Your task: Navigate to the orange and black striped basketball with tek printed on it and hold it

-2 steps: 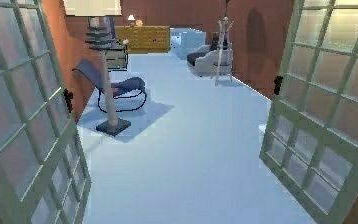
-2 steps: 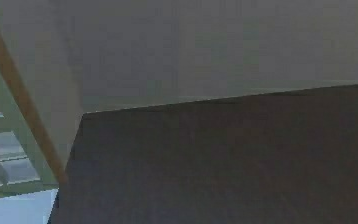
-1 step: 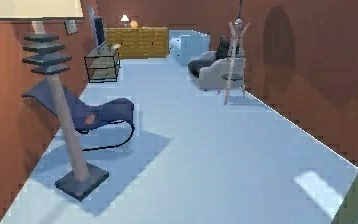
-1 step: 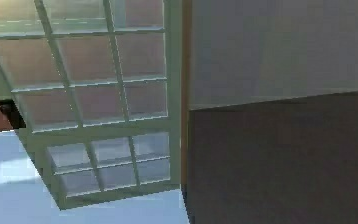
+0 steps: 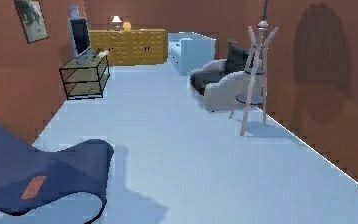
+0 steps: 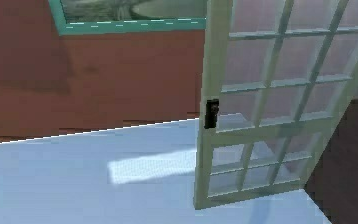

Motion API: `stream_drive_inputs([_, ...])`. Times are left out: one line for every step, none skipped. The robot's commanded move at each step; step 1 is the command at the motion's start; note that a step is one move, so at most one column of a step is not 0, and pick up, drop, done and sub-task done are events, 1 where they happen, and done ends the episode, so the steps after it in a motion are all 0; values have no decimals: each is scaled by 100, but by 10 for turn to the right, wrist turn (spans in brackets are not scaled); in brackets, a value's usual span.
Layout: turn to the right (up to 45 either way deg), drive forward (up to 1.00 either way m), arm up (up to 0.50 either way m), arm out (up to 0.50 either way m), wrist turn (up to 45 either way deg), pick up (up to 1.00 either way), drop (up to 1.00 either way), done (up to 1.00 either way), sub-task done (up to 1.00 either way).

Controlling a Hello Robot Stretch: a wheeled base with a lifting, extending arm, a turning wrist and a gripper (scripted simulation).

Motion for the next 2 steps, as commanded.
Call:
stream_drive_inputs([-120,0,0,0,0,0,0,0,0])
stream_drive_inputs([0,15,0,0,0,0,0,0,0])
